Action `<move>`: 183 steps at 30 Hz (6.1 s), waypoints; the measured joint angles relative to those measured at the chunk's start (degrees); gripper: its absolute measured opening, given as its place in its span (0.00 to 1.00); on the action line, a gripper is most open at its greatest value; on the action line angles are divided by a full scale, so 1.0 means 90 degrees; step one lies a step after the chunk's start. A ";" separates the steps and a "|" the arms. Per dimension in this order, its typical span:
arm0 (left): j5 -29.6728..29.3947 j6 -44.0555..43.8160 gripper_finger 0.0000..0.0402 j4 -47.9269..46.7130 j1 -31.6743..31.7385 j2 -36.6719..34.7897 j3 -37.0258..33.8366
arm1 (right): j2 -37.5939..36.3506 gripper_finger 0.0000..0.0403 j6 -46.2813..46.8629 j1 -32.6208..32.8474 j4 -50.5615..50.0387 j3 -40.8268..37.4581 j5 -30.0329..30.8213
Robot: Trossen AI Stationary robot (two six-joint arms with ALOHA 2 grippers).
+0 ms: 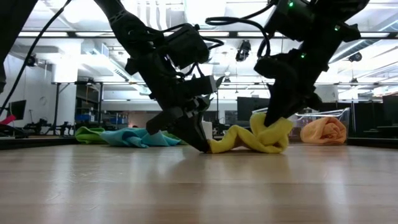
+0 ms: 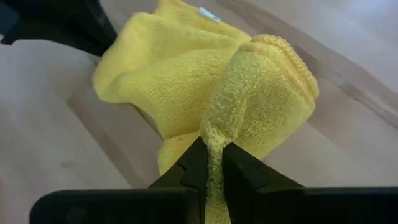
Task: Roll microfiber towels into tight, uniform cylinder then place into a basket
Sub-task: Roll the yellow microfiber cloth
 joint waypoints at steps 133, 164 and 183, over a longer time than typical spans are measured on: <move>-0.5886 -0.4158 0.00 0.8316 -0.1863 0.3467 0.1299 | -0.0364 0.03 0.0240 -0.0098 -0.0060 -0.0170 0.0055; -0.4838 -0.1656 0.00 0.6808 -0.2150 0.2835 0.1301 | -0.0389 0.03 0.0087 -0.0098 -0.0112 -0.0141 0.0110; -0.0967 -0.1671 0.00 0.2687 0.0413 -0.0767 -0.1078 | -0.0395 0.03 0.0181 -0.0265 -0.0084 -0.0135 0.0466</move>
